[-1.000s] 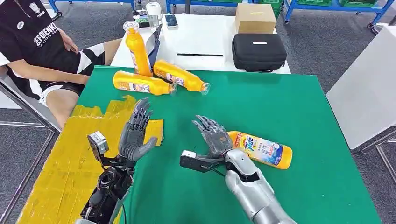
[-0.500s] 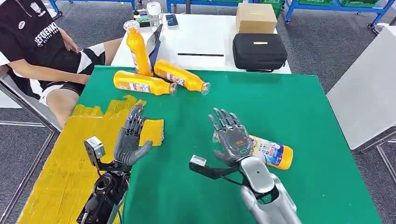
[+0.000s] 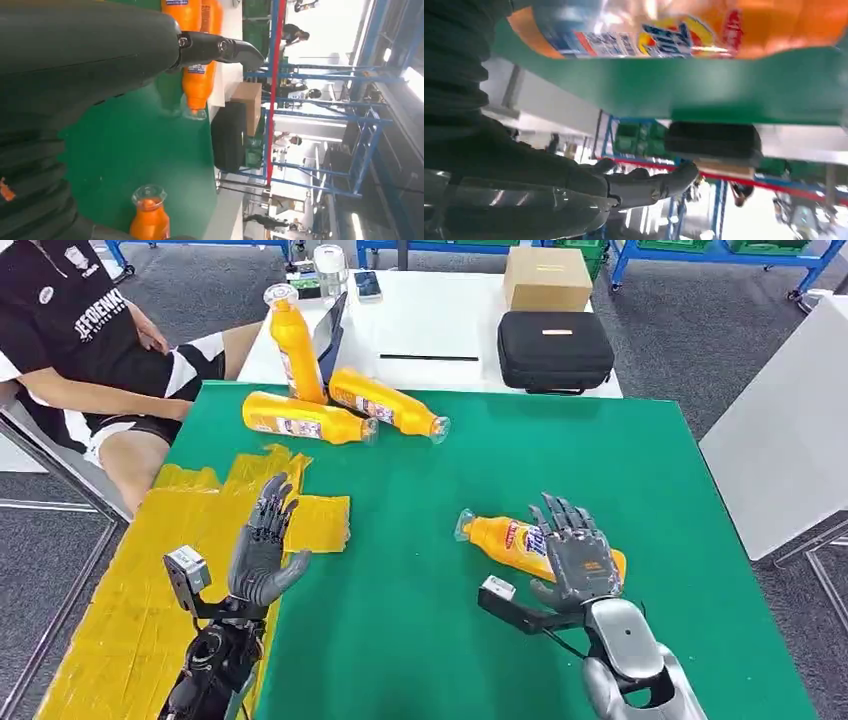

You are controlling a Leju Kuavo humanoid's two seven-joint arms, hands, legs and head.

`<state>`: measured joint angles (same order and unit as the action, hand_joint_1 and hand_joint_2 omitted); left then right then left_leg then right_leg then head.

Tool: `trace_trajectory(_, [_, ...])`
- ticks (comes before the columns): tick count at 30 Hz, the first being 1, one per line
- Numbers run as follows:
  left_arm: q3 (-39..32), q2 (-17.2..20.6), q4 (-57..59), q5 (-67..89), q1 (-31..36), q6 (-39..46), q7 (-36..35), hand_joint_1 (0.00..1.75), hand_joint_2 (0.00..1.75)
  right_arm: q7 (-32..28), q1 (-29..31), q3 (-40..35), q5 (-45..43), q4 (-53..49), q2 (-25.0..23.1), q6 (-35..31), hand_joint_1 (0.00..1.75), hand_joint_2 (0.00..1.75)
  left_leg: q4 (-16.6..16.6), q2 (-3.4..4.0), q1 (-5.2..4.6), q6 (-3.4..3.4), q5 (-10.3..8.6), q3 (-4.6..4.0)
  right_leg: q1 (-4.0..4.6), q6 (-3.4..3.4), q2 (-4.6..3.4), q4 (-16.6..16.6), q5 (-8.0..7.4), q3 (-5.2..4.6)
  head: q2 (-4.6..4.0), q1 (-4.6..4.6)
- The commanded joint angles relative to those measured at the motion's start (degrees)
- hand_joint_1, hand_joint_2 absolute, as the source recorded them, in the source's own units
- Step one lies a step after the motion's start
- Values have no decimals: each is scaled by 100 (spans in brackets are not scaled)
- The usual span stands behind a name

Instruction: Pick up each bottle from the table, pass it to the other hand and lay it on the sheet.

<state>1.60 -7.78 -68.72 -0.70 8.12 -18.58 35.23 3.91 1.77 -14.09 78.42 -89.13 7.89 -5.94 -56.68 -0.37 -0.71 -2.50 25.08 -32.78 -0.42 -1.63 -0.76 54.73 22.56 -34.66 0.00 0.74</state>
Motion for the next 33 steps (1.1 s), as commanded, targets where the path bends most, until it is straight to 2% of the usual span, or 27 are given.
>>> trace_trajectory(1, [-180, -111, 10, 69, 79, -83, -146, 0, 175, -146, 378, 955, -240, 1516, 4, 6, 0, 175, 4, 2, 6, 11, 8, 21, 6, 0, 4, -10, 5, 25, 0, -2])
trace_trajectory(8, [-148, -124, 65, 84, 84, -91, -168, 0, 175, -205, 527, 979, -179, 1812, -149, -3, 0, 175, 4, 5, 3, 12, 6, 14, 2, 3, 0, -6, 4, 16, 0, -2])
trace_trajectory(9, [-148, -124, 65, 84, 84, -91, -168, 0, 175, -205, 527, 979, -179, 1812, -149, -3, 0, 175, 2, 10, 9, 27, 22, 41, 8, 7, 1, -4, 17, 42, 0, -2])
trace_trajectory(10, [-148, -124, 65, 84, 84, -91, -168, 0, 175, -205, 527, 979, -179, 1812, -149, -3, 0, 175, 4, 6, 4, 15, 9, 19, 3, 4, -2, -5, 6, 20, 0, -2])
trace_trajectory(15, [-121, -114, 83, 84, 96, -134, -171, 0, 175, -223, 561, 974, -145, 1862, -176, 35, 0, 175, 2, 8, 7, 16, 11, 20, 5, 3, -2, -5, 7, 21, 0, -2])
trace_trajectory(24, [54, -105, 225, 63, 167, -150, -151, 0, 175, -393, 1243, 592, 170, 3277, -462, -99, 0, 175, 5, 22, 10, 22, 16, 36, 9, 5, -11, -8, 7, 35, 0, -2])
trace_trajectory(25, [56, -99, 219, 40, 170, -153, -152, 0, 175, -441, 1309, 539, 181, 3420, -483, -158, 0, 175, 5, 14, 6, 11, 5, 15, 5, 3, -9, -7, 0, 15, 0, -2])
trace_trajectory(31, [137, -102, 340, -19, 306, -199, -224, 0, 175, -503, 1774, 311, 127, 4392, -583, 82, 0, 175, 5, 21, 12, 20, 10, 36, 11, 5, -8, -10, 4, 33, 0, 0])
trace_trajectory(33, [169, -102, 390, -28, 342, -198, -227, 0, 175, -528, 1868, 306, 46, 4630, -584, 143, 98, 175, 5, 12, 9, 12, 3, 25, 8, 3, -1, -9, 0, 24, 0, -2])
